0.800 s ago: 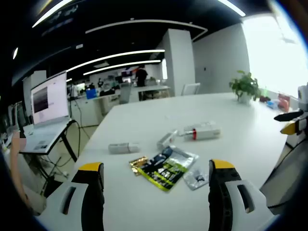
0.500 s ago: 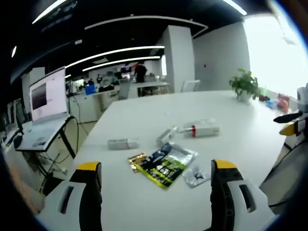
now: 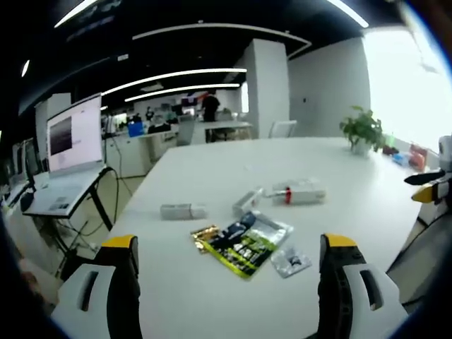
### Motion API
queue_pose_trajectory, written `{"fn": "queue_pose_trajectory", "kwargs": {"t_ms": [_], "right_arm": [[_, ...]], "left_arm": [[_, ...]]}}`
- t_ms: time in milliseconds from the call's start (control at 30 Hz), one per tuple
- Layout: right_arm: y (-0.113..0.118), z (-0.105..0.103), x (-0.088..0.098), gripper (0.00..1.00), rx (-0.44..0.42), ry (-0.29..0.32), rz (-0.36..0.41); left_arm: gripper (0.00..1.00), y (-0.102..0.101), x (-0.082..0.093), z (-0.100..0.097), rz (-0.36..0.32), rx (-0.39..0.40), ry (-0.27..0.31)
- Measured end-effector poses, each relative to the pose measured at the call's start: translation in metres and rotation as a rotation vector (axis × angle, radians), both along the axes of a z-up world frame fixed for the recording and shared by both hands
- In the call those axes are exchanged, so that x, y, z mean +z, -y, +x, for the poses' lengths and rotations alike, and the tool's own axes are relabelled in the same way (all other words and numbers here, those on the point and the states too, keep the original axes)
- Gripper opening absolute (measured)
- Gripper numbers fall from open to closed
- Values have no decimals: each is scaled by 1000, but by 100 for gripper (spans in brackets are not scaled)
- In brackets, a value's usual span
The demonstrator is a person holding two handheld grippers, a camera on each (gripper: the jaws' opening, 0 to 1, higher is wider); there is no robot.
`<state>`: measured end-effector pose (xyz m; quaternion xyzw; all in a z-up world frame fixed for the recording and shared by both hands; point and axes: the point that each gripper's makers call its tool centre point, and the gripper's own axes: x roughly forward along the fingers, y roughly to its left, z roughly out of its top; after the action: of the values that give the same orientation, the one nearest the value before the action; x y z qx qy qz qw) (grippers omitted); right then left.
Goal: Arrange the skincare products in the storage area until every visible bottle or jar stands upright without overlapping.
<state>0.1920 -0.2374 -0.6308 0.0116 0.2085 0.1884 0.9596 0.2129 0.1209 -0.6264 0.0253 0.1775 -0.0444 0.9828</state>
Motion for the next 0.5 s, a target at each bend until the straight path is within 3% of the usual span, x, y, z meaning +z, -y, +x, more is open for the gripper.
{"fn": "queue_pose_trajectory", "kwargs": {"t_ms": [233, 500], "right_arm": [[-5, 0, -3, 100, 29, -10, -25], [-5, -1, -5, 100, 35, -12, -48]], "left_arm": [[97, 5, 0, 0, 35, -12, 8], [95, 2, -1, 1, 26, -9, 10]]}}
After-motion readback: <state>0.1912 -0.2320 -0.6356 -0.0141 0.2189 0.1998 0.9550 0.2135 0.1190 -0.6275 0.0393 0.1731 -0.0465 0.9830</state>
